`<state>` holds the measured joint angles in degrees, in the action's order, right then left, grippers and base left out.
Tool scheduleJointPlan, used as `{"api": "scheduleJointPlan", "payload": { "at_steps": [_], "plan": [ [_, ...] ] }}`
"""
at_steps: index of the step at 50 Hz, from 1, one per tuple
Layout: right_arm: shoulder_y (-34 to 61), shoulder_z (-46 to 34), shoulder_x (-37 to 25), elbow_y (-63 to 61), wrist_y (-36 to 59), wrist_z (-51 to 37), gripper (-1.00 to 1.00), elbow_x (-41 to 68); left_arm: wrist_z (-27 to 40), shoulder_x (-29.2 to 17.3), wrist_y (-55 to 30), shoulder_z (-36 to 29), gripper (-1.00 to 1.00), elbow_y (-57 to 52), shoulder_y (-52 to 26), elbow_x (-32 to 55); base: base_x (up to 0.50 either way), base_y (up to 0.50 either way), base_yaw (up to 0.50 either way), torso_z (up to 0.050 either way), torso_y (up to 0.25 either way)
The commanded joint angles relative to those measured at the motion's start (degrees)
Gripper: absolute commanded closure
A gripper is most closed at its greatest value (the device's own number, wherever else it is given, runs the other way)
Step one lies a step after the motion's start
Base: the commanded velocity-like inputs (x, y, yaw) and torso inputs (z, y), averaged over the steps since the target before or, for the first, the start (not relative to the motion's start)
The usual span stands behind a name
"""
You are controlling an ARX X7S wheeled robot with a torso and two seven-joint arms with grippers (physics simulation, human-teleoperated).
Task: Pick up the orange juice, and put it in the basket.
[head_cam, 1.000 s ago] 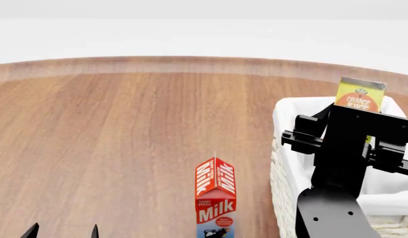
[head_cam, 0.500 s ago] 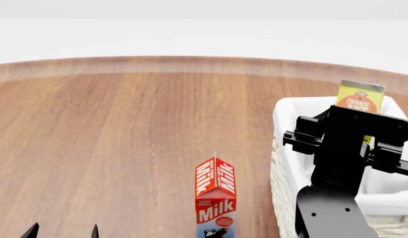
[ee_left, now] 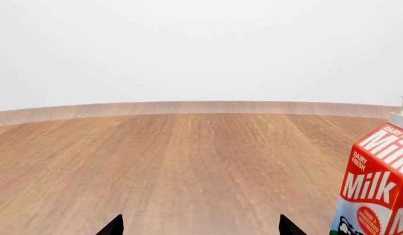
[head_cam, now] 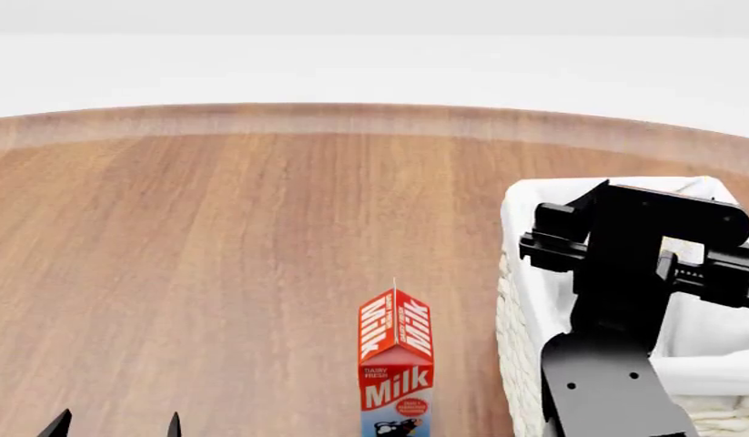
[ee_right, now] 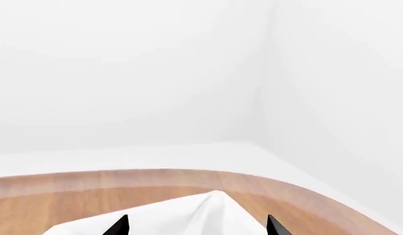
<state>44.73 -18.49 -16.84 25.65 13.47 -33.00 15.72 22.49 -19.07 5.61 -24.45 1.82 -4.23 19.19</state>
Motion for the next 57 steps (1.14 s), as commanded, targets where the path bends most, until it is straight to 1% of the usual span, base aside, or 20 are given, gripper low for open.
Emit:
{"api": "scheduleJointPlan", "payload": {
  "at_steps": [1, 14, 25, 57],
  "plan": [
    [-1.97, -0.56, -0.47, -4.83, 1.24, -0.33, -1.0, -0.01, 0.09, -0.08, 0.05, -0.12, -1.0, 0.02, -0.04, 0.08, 0.0, 0.0, 0.0, 0.0, 0.0],
    [-6.58, -0.35, -3.71, -20.38, 4.96, -0.59, -1.0, 2.14, 0.2, -0.16, 0.1, -0.25, -1.0, 0.03, -0.08, 0.17, 0.0, 0.0, 0.0, 0.0, 0.0],
    [-8.12, -0.37, -5.91, -26.54, 5.5, 0.88, -1.0, 3.42, 0.29, -0.23, 0.15, -0.36, -1.0, 0.05, -0.12, 0.24, 0.0, 0.0, 0.0, 0.0, 0.0],
    [-17.54, 0.04, -12.28, -50.24, 8.41, -1.06, -1.0, 5.63, 0.53, -0.44, 0.27, -0.68, -1.0, 0.09, -0.22, 0.45, 0.0, 0.0, 0.0, 0.0, 0.0]
  ]
}}
